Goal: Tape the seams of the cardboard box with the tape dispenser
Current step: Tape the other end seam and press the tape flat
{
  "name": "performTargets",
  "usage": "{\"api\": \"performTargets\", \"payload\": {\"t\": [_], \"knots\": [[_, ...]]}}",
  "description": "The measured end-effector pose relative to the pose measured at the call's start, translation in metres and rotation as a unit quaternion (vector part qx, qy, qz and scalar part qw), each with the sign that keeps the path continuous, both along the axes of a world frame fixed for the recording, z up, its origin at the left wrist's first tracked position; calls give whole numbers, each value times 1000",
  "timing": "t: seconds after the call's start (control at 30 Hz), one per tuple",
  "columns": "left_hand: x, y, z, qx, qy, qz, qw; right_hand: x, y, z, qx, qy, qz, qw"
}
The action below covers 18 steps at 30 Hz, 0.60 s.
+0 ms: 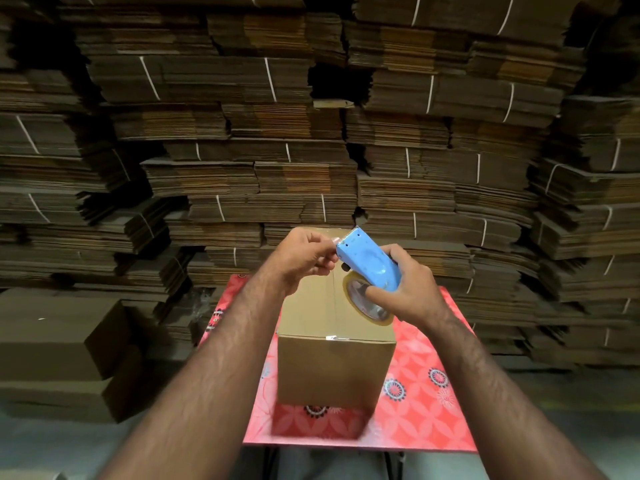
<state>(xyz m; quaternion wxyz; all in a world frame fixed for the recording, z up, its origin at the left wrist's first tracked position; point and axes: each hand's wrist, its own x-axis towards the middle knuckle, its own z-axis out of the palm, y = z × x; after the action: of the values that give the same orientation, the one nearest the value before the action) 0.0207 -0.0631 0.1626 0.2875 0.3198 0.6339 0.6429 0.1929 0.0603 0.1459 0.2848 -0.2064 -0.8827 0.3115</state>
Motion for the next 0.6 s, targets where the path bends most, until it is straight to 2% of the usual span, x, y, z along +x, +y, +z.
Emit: {"api": "performTargets", "payload": {"t": [0.27, 0.37, 0.47, 0.53, 0.6], "knots": [[9, 26, -39, -8, 17, 148, 989, 15, 36, -15, 42, -63, 36, 996], [8, 24, -50, -9, 50, 165, 985, 17, 46, -20, 43, -67, 50, 996], [12, 23, -59, -56, 68, 176, 980, 17, 52, -21, 55, -63, 67, 994], [19, 25, -67, -58, 48, 185, 980, 14, 55, -24, 70, -68, 71, 993], [29, 31, -75, -2, -34, 192, 981, 11, 60, -29, 85, -78, 74, 990]]}}
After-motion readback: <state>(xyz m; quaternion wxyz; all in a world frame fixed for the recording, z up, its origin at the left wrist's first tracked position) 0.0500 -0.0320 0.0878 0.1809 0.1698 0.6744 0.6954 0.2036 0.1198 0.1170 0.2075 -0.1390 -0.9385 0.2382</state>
